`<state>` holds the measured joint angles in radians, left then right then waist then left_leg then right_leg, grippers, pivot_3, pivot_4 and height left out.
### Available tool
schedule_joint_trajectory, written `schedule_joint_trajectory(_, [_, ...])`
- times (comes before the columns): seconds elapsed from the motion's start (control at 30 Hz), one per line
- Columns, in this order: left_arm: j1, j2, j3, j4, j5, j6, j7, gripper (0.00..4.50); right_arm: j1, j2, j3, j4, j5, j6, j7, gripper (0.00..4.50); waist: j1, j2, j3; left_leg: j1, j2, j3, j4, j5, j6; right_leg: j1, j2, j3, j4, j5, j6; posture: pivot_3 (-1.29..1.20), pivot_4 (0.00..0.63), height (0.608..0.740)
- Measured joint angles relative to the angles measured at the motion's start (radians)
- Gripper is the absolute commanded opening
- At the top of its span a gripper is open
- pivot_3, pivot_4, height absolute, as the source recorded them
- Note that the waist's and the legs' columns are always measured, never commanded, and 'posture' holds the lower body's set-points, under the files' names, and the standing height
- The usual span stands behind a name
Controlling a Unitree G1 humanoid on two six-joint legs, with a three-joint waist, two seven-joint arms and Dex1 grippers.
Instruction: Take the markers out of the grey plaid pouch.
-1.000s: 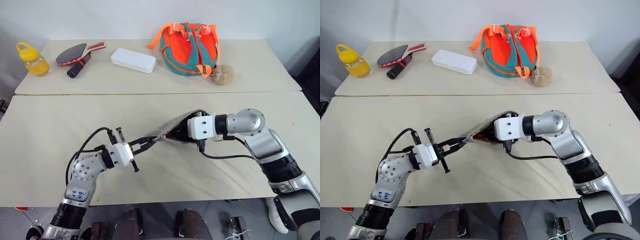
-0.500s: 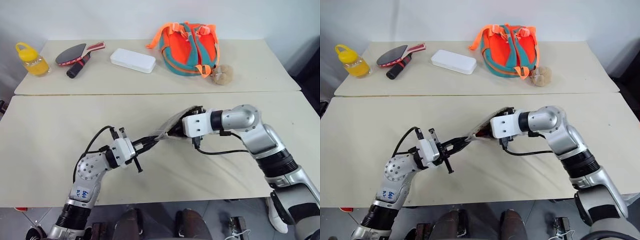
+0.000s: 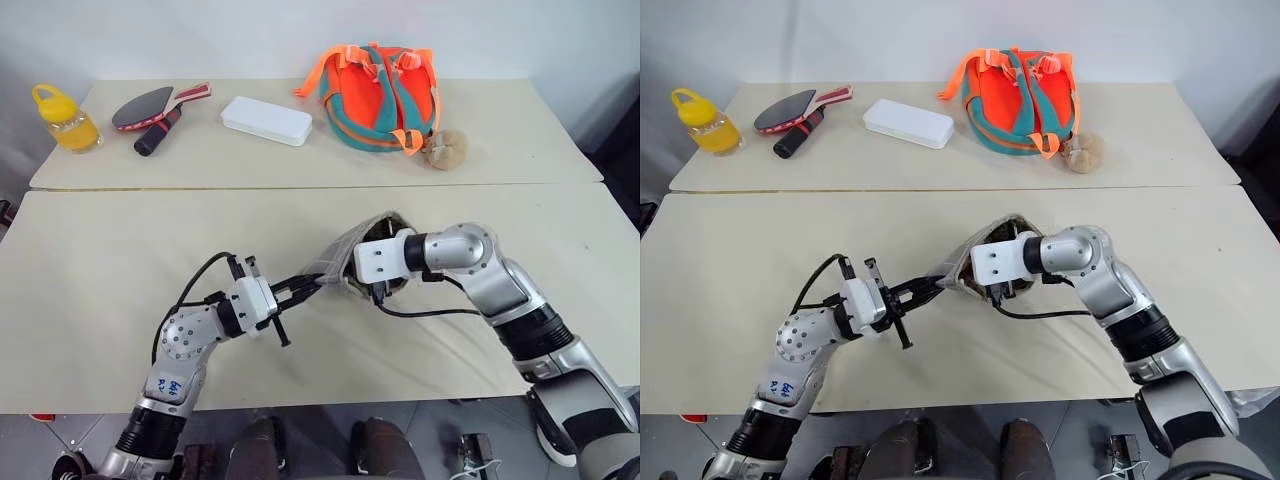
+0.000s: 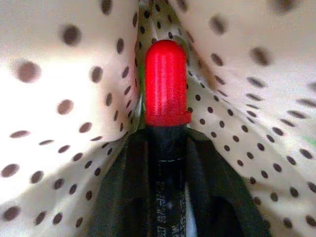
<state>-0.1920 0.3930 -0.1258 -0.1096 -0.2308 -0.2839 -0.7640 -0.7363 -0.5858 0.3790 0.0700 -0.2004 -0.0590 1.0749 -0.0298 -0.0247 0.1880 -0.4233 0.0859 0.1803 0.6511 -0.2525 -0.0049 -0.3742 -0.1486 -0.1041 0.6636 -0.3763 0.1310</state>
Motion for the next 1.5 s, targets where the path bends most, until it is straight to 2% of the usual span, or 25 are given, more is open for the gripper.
schedule_joint_trajectory(0.3, [-0.013, -0.005, 0.022, 0.0, 0.0, 0.021, 0.032, 0.0, 0.012, -0.08, -0.069, -0.105, 0.119, 0.064, 0.1, 0.57, 0.0, 0.0, 0.0, 0.0, 0.0, 0.0, 0.0, 0.0, 0.0, 0.0, 0.0, 0.0, 0.0, 0.0, 0.0, 0.0, 0.15, 0.74])
schedule_joint_trajectory(0.73, [0.007, 0.024, 0.034, 0.0, 0.021, 0.009, 0.039, 0.0, -0.004, -0.121, -0.178, -0.129, 0.278, 0.12, 0.132, 0.57, 0.001, 0.0, 0.0, 0.0, 0.0, 0.0, 0.0, 0.0, 0.0, 0.0, 0.0, 0.0, 0.0, 0.0, 0.0, 0.0, 0.15, 0.74])
schedule_joint_trajectory(0.97, [0.003, 0.056, 0.101, 0.004, 0.014, -0.01, 0.04, 0.0, 0.004, -0.182, -0.298, -0.18, 0.459, 0.255, 0.177, 0.57, 0.001, 0.0, 0.0, 0.0, 0.0, -0.001, 0.0, 0.0, 0.0, 0.0, 0.0, 0.0, -0.001, 0.0, 0.0, 0.0, 0.15, 0.74])
schedule_joint_trajectory(1.07, [0.012, 0.052, 0.098, 0.002, 0.008, -0.011, 0.037, 0.0, -0.044, -0.188, -0.322, -0.127, 0.475, 0.27, 0.151, 0.57, -0.001, 0.0, 0.0, 0.0, 0.0, 0.0, 0.0, 0.0, 0.0, 0.0, 0.0, 0.0, 0.0, 0.0, 0.0, 0.0, 0.15, 0.74])
schedule_joint_trajectory(1.23, [0.016, 0.035, 0.06, -0.023, 0.006, -0.013, 0.034, 0.0, -0.114, -0.182, -0.322, 0.036, 0.438, 0.164, 0.083, 0.57, 0.0, 0.0, 0.0, 0.0, 0.0, 0.0, -0.001, 0.0, 0.0, 0.0, 0.0, 0.0, -0.001, 0.0, 0.0, 0.0, 0.15, 0.74])
schedule_joint_trajectory(1.37, [0.022, 0.036, 0.061, -0.022, 0.006, -0.009, 0.04, 0.0, -0.104, -0.15, -0.366, 0.04, 0.549, 0.3, 0.062, 0.57, 0.0, 0.0, 0.0, 0.0, 0.0, 0.0, -0.001, 0.0, 0.0, 0.0, 0.0, 0.0, -0.001, 0.0, 0.0, 0.0, 0.15, 0.74])
schedule_joint_trajectory(1.5, [0.023, 0.038, 0.071, -0.022, 0.007, 0.002, 0.046, 0.0, -0.099, -0.147, -0.411, -0.047, 0.661, 0.454, 0.042, 0.57, 0.002, 0.0, 0.0, 0.0, 0.0, 0.0, -0.001, 0.0, 0.0, 0.0, 0.0, 0.0, -0.001, 0.0, 0.0, 0.0, 0.15, 0.74])
